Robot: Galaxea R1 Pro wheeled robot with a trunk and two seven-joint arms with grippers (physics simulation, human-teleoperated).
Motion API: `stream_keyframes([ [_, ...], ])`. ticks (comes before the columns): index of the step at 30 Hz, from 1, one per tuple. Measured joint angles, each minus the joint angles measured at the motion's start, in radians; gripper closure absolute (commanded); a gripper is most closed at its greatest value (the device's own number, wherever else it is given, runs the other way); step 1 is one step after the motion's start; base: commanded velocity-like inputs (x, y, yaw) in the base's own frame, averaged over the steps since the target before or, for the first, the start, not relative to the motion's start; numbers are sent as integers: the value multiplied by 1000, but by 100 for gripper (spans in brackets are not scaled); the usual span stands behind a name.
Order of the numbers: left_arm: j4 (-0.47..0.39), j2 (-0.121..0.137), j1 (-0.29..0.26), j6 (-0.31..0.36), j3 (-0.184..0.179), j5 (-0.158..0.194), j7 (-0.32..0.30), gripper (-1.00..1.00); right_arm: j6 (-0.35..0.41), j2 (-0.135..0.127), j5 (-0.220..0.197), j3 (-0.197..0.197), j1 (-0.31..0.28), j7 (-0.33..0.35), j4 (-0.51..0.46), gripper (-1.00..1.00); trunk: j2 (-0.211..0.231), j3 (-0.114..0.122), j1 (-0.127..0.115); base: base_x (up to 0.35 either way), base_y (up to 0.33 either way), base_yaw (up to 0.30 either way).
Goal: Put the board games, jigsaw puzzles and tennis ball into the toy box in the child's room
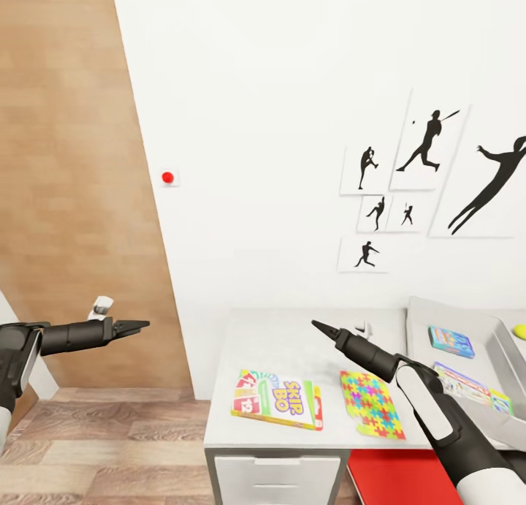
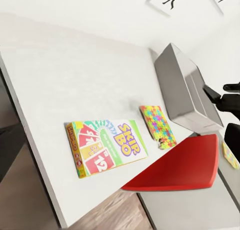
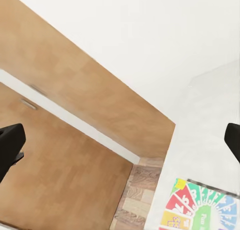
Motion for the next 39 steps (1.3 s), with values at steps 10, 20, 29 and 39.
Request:
stream_keyframes([
  [10, 2, -1, 0, 0, -3, -2, 10, -100, 5, 2, -1, 1, 0, -42, 9, -100, 0, 0, 0, 3, 88, 6],
  [20, 34, -28, -2, 6, -2, 7, 338, -100, 40, 19, -9, 100, 0, -413, -10, -100, 0, 0, 0, 0, 6, 0],
  [29, 43, -60, -3, 8, -1, 10, 470, -100, 105, 57, -3, 113, 2, -570, -13, -100, 0, 0, 0, 15, 131, 0],
  [39, 43, -70, -4, 7, -2, 0, 476, -100, 38, 59, 0, 129, 1, -576, -31, -100, 0, 0, 0, 6, 28, 0],
])
